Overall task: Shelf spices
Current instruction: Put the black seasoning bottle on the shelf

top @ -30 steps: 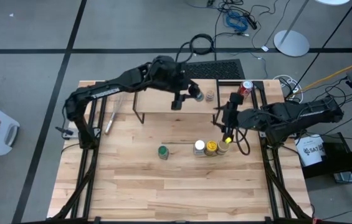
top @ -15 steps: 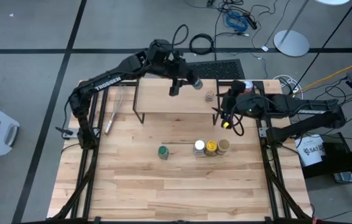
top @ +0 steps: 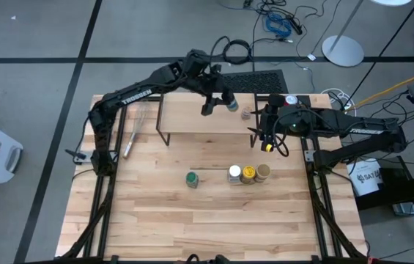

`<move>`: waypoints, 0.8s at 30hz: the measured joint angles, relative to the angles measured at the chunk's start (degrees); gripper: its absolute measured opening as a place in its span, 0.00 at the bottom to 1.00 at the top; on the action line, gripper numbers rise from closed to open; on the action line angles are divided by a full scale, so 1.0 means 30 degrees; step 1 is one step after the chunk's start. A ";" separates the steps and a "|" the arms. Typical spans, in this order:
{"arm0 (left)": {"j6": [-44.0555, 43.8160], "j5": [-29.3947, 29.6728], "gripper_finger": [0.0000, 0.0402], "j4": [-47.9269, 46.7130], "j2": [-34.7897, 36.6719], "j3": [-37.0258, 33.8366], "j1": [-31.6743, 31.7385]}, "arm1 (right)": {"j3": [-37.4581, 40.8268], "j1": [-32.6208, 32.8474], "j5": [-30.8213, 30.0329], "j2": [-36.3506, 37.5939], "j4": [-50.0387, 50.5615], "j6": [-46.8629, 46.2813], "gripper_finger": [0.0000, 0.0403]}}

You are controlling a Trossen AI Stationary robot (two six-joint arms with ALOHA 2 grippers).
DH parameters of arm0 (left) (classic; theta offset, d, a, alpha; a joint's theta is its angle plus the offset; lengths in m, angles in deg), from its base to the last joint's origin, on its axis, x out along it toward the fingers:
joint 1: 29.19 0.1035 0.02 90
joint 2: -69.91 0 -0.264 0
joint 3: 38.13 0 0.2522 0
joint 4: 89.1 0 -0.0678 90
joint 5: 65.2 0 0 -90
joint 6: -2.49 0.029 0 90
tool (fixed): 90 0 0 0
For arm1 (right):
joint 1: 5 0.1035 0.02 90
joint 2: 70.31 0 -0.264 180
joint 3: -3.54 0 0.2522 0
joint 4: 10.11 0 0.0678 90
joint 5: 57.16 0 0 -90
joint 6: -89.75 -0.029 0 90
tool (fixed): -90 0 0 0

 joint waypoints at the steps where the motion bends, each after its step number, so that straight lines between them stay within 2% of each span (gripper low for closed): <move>1: 0.0011 -0.0011 0.53 0.0022 -0.0159 0.0000 0.0000 | 0.0000 0.0000 -0.0014 0.0000 -0.0007 0.0123 0.58; 11: 0.0011 -0.0218 0.54 0.0104 -0.1346 0.0000 -0.0092 | 0.0000 0.0000 -0.0036 0.0000 0.0050 0.0374 0.58; 24: 0.0485 -0.0219 0.55 0.0023 -0.1582 -0.0015 -0.0452 | 0.0000 -0.0002 -0.0029 0.0000 0.0160 0.0347 0.58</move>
